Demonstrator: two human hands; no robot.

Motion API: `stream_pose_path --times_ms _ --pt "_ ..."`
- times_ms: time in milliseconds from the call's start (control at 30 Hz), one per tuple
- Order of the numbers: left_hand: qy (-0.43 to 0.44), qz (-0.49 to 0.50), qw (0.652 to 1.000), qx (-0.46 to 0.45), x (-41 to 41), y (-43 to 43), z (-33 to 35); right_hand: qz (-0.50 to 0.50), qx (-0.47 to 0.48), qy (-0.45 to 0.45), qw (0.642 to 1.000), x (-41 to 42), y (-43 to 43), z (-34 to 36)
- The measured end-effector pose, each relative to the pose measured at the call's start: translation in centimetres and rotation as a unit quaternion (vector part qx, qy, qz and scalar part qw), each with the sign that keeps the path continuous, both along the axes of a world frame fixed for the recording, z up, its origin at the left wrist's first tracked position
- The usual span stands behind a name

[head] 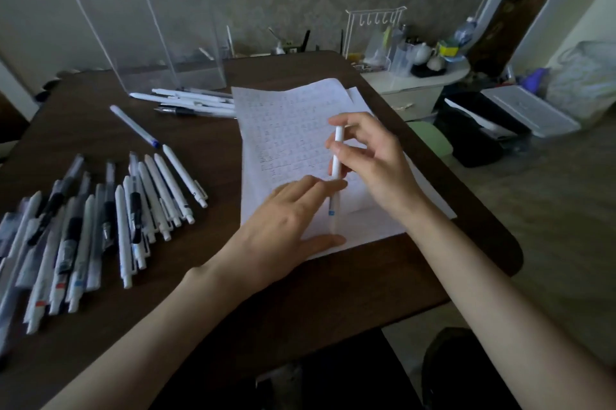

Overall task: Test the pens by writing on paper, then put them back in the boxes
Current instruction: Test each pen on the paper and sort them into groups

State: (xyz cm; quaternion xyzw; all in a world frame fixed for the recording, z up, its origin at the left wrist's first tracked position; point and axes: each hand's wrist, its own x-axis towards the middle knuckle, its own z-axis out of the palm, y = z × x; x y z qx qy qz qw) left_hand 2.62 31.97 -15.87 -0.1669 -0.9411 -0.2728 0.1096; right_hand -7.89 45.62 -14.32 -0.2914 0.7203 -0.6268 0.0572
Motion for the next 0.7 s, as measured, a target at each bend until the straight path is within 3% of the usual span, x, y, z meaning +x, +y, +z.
stream_pose_path --times_ms 100,233,367,467,533,633,700 --pt "-0.036 -0.023 0.999 0.025 0.4 4.4 0.2 -0.074 -0.020 0.002 0.997 0.3 4.8 0.7" --pt "0.002 -0.057 0.995 -0.083 -1.0 8.8 -0.6 -0.171 0.031 0.036 0.984 0.9 13.6 1.5" --pt "-0.038 -0.051 0.984 -0.164 -2.4 10.9 -1.5 -0.244 0.191 0.030 0.950 2.3 22.4 -1.4" --pt "-0.048 -0.050 0.983 -0.171 -2.5 11.0 -2.2 -0.286 0.324 -0.029 0.902 3.5 27.0 -8.2" --pt "-0.041 -0.049 0.985 -0.162 -2.5 10.7 -2.4 -0.294 0.355 -0.112 0.880 4.4 28.8 -12.8" --pt "-0.033 -0.045 0.987 -0.154 -2.4 10.6 -2.5 -0.251 0.446 -0.231 0.828 5.3 30.4 -17.1" --pt "-0.033 -0.045 0.987 -0.148 -2.3 10.6 -2.5 -0.237 0.480 -0.235 0.811 5.1 30.8 -18.2"
